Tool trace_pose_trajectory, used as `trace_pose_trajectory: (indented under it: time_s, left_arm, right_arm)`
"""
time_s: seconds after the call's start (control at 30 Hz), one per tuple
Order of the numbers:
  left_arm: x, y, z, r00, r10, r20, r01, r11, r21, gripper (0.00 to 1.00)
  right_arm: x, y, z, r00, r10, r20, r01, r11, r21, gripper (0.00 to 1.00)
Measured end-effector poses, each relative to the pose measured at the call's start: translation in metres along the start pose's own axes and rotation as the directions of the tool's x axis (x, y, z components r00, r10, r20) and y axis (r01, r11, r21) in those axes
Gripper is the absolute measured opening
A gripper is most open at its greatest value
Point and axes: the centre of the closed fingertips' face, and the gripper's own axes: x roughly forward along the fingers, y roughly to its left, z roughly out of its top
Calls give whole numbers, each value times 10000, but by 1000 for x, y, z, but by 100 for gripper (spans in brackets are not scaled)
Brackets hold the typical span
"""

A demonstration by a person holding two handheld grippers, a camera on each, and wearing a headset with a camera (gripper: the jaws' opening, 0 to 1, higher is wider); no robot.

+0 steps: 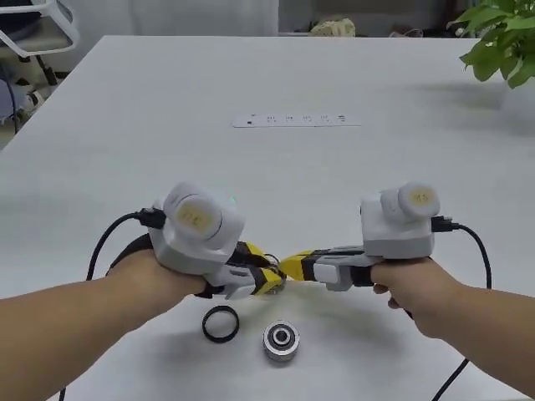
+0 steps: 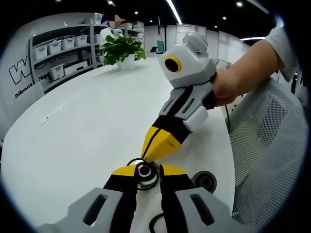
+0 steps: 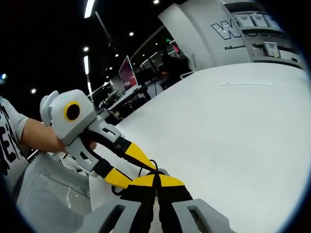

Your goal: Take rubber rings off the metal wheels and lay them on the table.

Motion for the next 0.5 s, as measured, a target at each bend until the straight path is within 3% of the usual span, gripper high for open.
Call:
trace_pose_trajectory:
  time_s: [0.5]
  left_arm:
    - [-16, -1, 14, 9980, 52, 634, -49, 10000, -38, 24]
  right_arm:
    - [-4, 10, 8, 9997, 104, 243, -107, 9999, 120, 0]
